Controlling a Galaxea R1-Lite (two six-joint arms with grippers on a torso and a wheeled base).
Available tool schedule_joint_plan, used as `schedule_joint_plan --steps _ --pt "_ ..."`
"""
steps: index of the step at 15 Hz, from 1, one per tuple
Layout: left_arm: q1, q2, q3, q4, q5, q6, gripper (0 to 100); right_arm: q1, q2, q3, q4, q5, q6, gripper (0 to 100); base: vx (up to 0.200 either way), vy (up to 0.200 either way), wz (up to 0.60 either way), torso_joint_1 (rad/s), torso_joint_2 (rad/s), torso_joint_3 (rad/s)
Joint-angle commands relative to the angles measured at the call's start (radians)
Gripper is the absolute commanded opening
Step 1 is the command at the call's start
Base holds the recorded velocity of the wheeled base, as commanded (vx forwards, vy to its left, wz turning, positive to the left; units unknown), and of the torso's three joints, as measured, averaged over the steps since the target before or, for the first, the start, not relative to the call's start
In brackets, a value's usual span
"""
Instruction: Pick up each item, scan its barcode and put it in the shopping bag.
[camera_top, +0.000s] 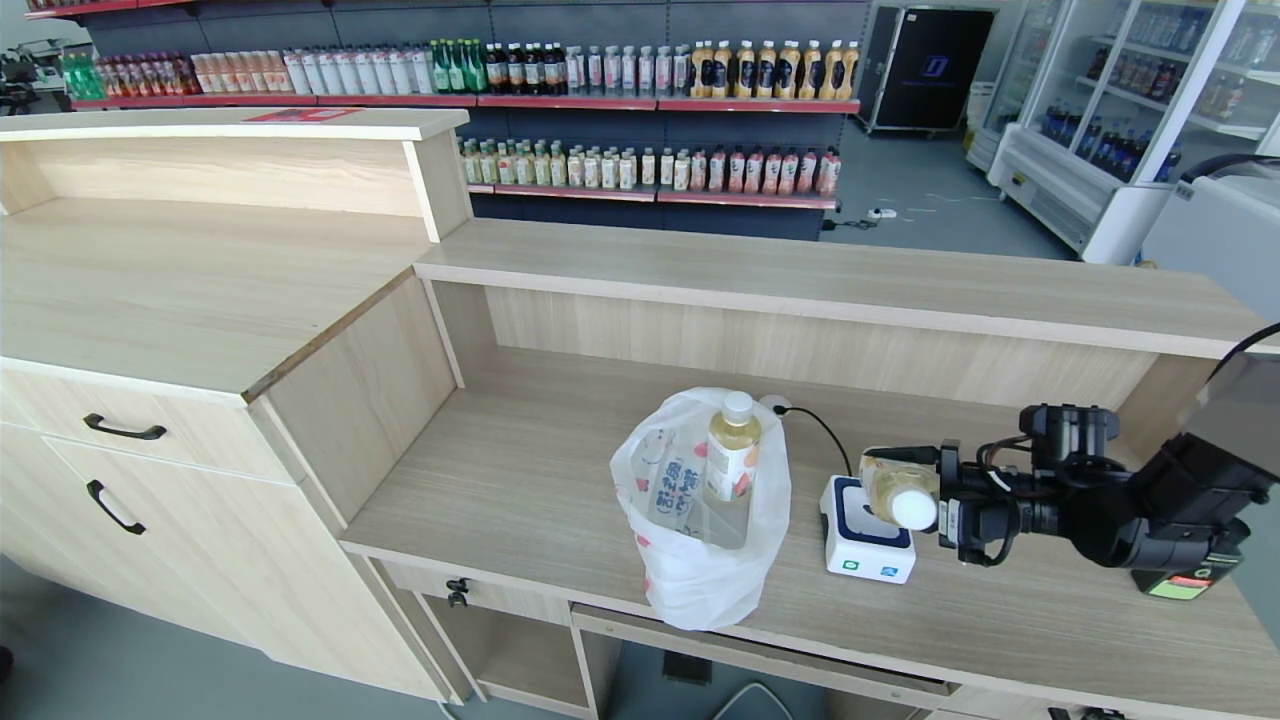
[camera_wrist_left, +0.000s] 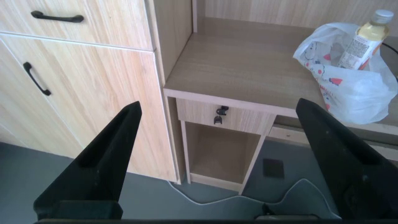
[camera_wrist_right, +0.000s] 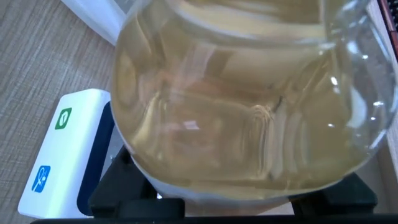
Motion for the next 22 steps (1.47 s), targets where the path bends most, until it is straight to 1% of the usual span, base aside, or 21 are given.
schedule_joint_plan --steps 1,4,6,9,13,14,15,17,18,19,20,21,22 --pt "0.0 0.0 0.0 0.0 0.0 0.001 100 0.008 0.009 -0.009 -0.001 0.001 0.0 0 0.0 0.0 0.0 0.0 0.0 0.0" --pt "0.0 0.0 0.0 0.0 0.0 0.0 100 0.017 0.015 -0.01 -0.001 0.0 0.001 0 0.0 0.0 0.0 0.0 0.0 0.0" --pt "0.0 0.0 0.0 0.0 0.0 0.0 100 0.025 0.02 -0.042 0.001 0.0 0.004 0 0.0 0.0 0.0 0.0 0.0 0.0" --pt "0.0 0.0 0.0 0.0 0.0 0.0 100 0.026 0.022 -0.049 -0.001 0.001 0.044 0 0.0 0.0 0.0 0.0 0.0 0.0" --pt "0.0 0.0 0.0 0.0 0.0 0.001 100 0.026 0.031 -0.061 -0.001 0.0 0.049 0 0.0 0.0 0.0 0.0 0.0 0.0" --pt "0.0 0.0 0.0 0.0 0.0 0.0 100 0.026 0.026 -0.061 0.001 0.0 0.07 0 0.0 0.0 0.0 0.0 0.0 0.0" --pt "0.0 0.0 0.0 0.0 0.0 0.001 100 0.028 0.014 -0.059 0.001 0.0 0.124 0 0.0 0.0 0.0 0.0 0.0 0.0" --pt "0.0 0.0 0.0 0.0 0.0 0.0 100 0.019 -0.124 -0.036 0.01 -0.005 0.408 0 0.0 0.0 0.0 0.0 0.0 0.0" --pt "0.0 0.0 0.0 0.0 0.0 0.0 100 0.01 -0.231 0.007 0.01 -0.039 0.583 0 0.0 0.0 0.0 0.0 0.0 0.0" --pt "0.0 0.0 0.0 0.0 0.0 0.0 100 -0.001 -0.336 0.048 0.01 -0.103 0.756 0 0.0 0.0 0.0 0.0 0.0 0.0" --pt "0.0 0.0 0.0 0.0 0.0 0.001 100 -0.003 -0.383 0.063 0.01 -0.138 0.842 0 0.0 0.0 0.0 0.0 0.0 0.0" --pt "0.0 0.0 0.0 0.0 0.0 0.0 100 0.002 -0.532 0.108 0.011 -0.326 1.166 0 0.0 0.0 0.0 0.0 0.0 0.0" --pt "0.0 0.0 0.0 0.0 0.0 0.0 100 0.011 -0.566 0.116 0.013 -0.401 1.253 0 0.0 0.0 0.0 0.0 0.0 0.0"
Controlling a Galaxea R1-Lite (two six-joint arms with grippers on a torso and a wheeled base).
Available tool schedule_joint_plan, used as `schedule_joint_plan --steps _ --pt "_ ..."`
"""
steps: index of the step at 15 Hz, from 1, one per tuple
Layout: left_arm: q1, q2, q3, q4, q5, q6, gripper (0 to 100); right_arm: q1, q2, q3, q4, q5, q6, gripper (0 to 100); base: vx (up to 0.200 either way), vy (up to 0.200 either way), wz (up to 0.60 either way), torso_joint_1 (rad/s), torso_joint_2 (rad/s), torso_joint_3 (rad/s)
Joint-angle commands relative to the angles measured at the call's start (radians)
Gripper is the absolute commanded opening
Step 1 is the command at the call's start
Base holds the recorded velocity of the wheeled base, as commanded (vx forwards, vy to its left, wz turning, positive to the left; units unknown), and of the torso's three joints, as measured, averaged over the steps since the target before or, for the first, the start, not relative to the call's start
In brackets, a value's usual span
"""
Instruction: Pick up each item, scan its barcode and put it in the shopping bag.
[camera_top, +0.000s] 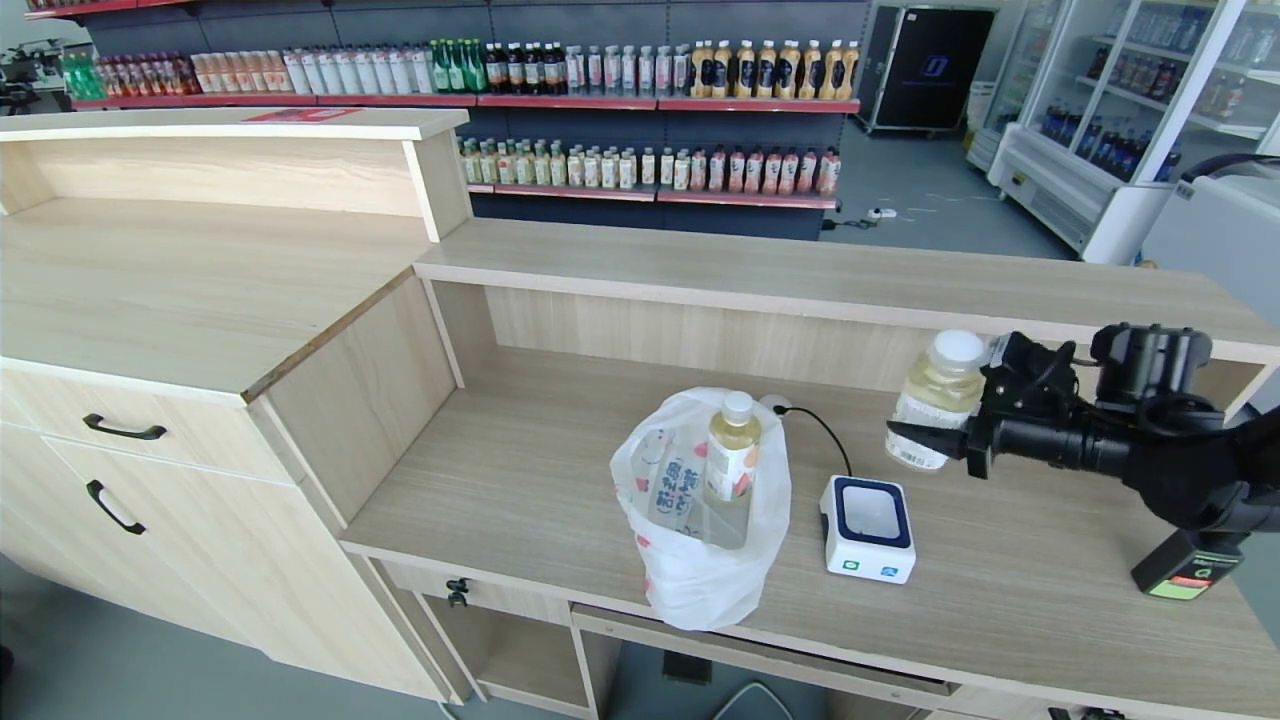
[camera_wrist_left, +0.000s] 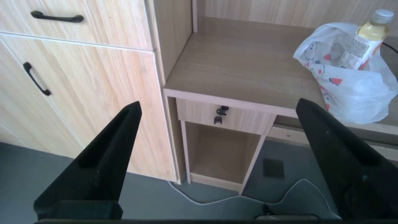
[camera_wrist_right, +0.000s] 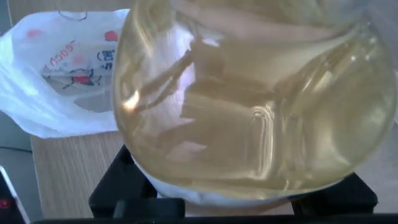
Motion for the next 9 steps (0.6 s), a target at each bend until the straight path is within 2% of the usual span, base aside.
schedule_joint_plan --steps 1,2,3,9 --pt "0.0 0.0 0.0 0.0 0.0 0.0 100 0.073 -0.349 0.091 0.041 -0.432 0.439 0 0.0 0.0 0.0 0.0 0.0 0.0" --pt "0.0 0.0 0.0 0.0 0.0 0.0 100 0.109 -0.386 0.114 0.061 -0.577 0.486 0 0.0 0.0 0.0 0.0 0.0 0.0" --pt "0.0 0.0 0.0 0.0 0.0 0.0 100 0.119 -0.403 0.151 0.056 -0.631 0.465 0 0.0 0.0 0.0 0.0 0.0 0.0" --pt "0.0 0.0 0.0 0.0 0.0 0.0 100 0.148 -0.438 0.226 0.032 -0.686 0.208 0 0.0 0.0 0.0 0.0 0.0 0.0"
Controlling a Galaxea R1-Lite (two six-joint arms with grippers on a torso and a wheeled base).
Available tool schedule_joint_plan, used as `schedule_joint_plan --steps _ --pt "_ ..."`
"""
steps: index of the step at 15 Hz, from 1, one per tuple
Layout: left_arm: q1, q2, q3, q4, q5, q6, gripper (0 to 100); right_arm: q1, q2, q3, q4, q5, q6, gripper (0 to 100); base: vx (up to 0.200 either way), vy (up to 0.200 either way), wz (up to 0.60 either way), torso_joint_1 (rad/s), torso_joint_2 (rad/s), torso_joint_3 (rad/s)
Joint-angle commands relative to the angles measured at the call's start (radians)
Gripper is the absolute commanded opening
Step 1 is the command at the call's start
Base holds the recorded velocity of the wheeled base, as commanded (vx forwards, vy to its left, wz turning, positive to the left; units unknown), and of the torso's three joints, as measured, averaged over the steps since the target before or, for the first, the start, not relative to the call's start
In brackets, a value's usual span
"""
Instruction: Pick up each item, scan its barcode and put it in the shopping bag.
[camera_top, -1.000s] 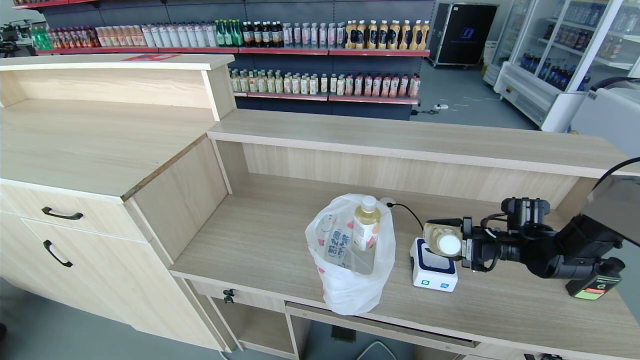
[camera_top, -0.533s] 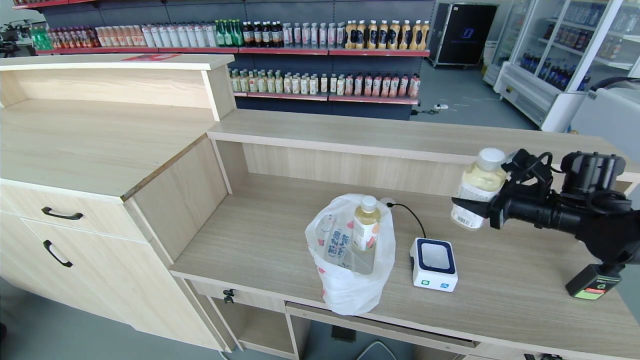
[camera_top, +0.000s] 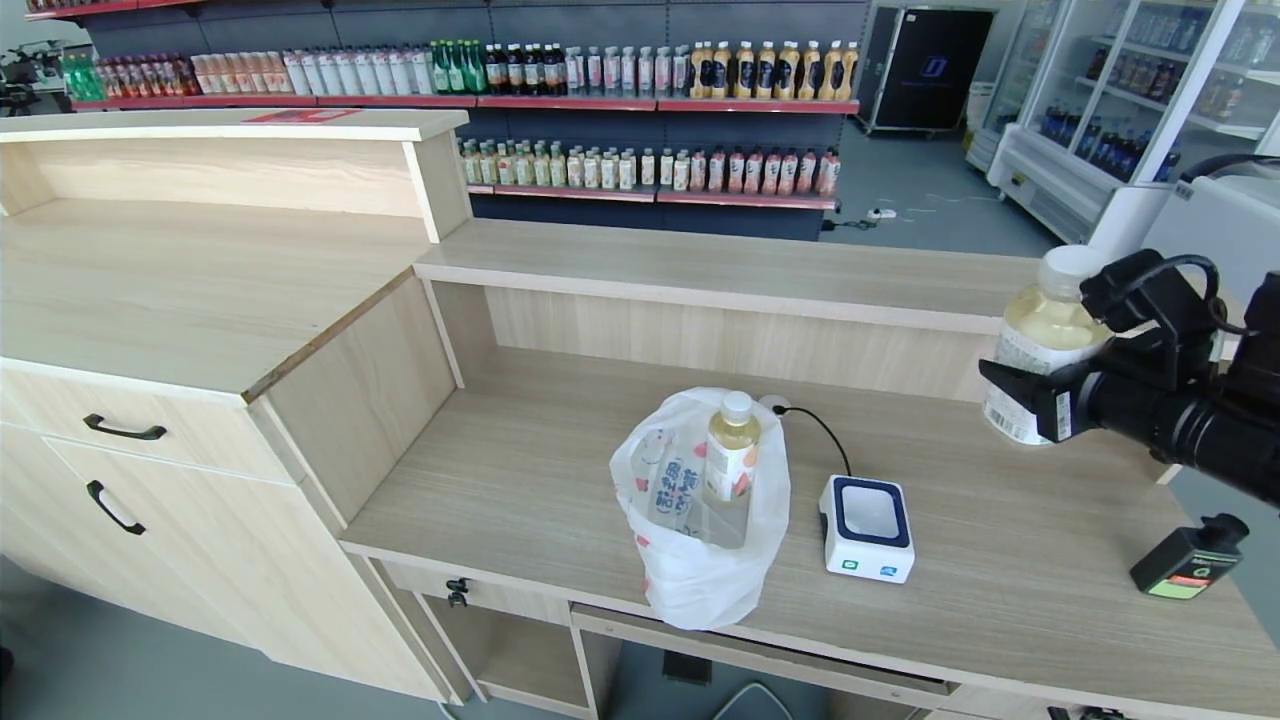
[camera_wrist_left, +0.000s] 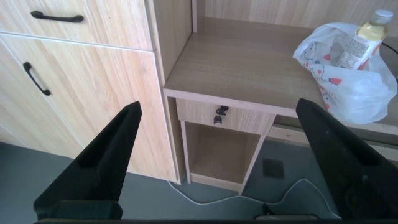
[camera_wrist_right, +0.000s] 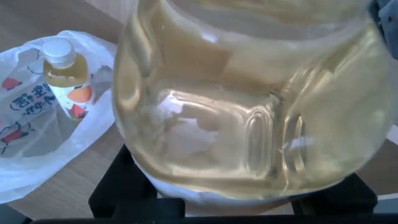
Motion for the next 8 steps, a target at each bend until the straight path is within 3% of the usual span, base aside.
schedule_joint_plan --steps 1,2,6,8 --pt "0.0 0.0 0.0 0.0 0.0 0.0 100 0.041 -0.033 0.018 -0.01 0.0 -0.019 0 0.0 0.0 0.0 0.0 0.0 0.0" --pt "0.0 0.0 0.0 0.0 0.0 0.0 100 0.087 -0.033 0.028 -0.037 0.013 -0.017 0 0.0 0.0 0.0 0.0 0.0 0.0" --pt "0.0 0.0 0.0 0.0 0.0 0.0 100 0.265 0.076 0.041 -0.18 0.006 -0.088 0 0.0 0.0 0.6 0.0 0.0 0.001" --pt "0.0 0.0 0.0 0.0 0.0 0.0 100 0.288 0.173 0.042 -0.229 0.016 -0.091 0 0.0 0.0 0.6 0.002 0.0 0.002"
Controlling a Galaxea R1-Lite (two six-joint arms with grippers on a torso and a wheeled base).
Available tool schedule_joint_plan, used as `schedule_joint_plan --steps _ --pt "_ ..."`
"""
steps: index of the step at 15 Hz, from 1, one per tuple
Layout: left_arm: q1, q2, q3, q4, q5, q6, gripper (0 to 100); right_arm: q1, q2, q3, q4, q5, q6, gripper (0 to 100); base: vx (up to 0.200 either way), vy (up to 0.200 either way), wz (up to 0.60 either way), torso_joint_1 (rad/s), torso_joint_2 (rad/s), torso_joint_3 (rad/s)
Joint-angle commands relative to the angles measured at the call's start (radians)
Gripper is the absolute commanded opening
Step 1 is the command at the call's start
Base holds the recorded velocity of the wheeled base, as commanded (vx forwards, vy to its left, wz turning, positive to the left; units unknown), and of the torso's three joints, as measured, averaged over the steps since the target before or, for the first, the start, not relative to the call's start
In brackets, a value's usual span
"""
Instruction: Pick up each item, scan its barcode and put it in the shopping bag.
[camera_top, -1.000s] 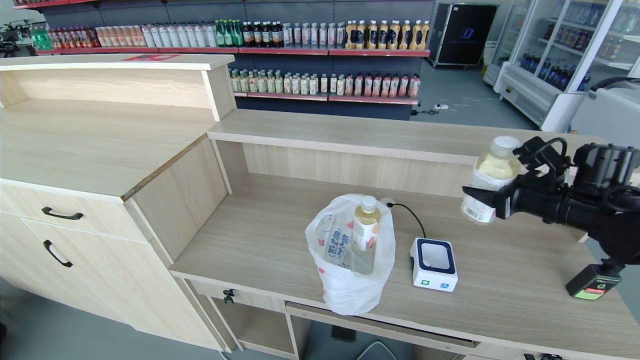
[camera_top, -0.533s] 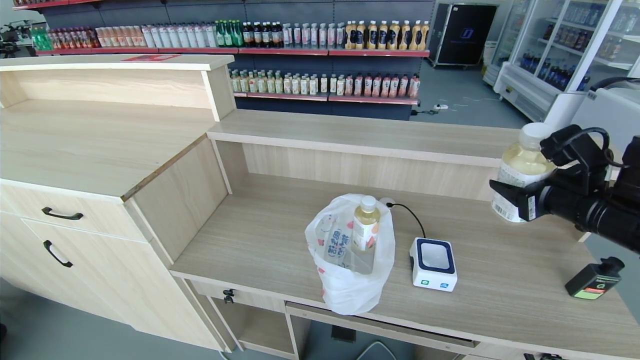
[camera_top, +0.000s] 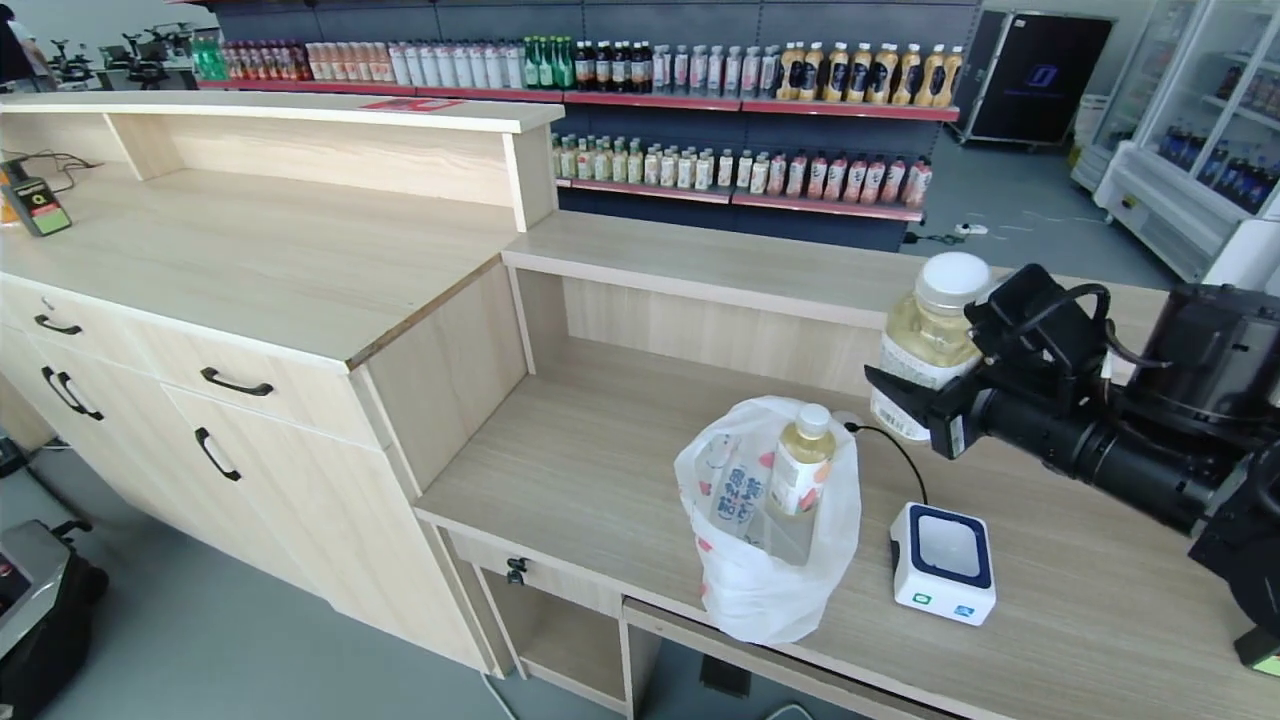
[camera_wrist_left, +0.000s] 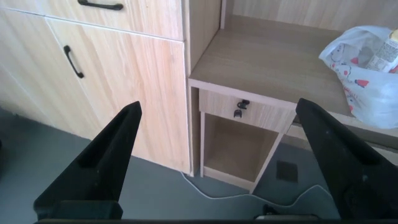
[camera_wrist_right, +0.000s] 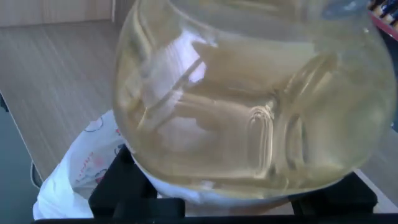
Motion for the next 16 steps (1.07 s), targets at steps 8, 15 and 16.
schedule_joint_plan --steps 8,15,16 --pt "0.0 0.0 0.0 0.0 0.0 0.0 100 -0.012 0.369 0.021 -0.162 0.123 0.08 0 0.0 0.0 0.0 0.0 0.0 0.0" --pt "0.0 0.0 0.0 0.0 0.0 0.0 100 -0.069 0.345 0.092 -0.283 0.157 0.182 0 0.0 0.0 0.0 0.0 0.0 0.0" --pt "0.0 0.0 0.0 0.0 0.0 0.0 100 -0.078 0.353 0.098 -0.285 0.168 0.201 0 0.0 0.0 0.0 0.0 0.0 0.0"
